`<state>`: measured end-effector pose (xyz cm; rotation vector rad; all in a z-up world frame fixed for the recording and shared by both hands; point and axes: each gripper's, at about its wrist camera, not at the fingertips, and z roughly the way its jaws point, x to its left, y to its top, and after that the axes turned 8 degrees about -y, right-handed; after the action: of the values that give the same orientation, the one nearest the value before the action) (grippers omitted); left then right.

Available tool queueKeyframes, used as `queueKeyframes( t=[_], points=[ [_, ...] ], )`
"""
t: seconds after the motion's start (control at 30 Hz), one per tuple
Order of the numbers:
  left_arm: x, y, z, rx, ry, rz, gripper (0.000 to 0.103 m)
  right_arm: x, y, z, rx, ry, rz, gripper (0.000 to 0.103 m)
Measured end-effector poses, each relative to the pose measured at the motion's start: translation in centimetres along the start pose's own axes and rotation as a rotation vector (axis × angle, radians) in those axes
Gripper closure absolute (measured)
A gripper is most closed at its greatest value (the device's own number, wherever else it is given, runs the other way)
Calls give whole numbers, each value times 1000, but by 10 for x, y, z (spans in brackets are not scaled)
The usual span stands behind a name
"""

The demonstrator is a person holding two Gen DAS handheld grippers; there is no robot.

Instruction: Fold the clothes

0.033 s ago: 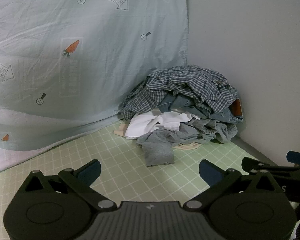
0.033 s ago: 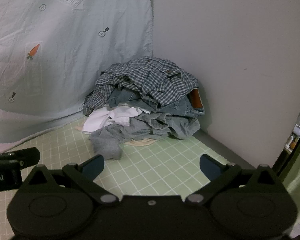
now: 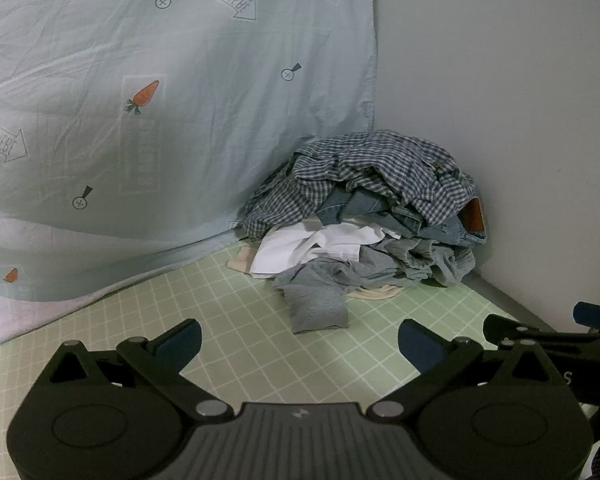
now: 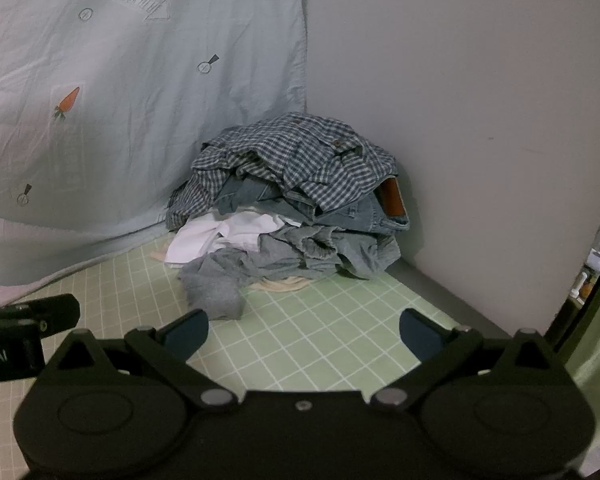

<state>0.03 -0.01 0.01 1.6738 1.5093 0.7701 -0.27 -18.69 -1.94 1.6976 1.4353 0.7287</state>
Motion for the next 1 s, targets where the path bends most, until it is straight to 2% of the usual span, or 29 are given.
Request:
queueKeyframes(
  t=[1.0],
  points=[
    [2, 0, 3, 13, -3, 3, 0, 4, -3, -3, -6, -4, 4, 0]
  ],
)
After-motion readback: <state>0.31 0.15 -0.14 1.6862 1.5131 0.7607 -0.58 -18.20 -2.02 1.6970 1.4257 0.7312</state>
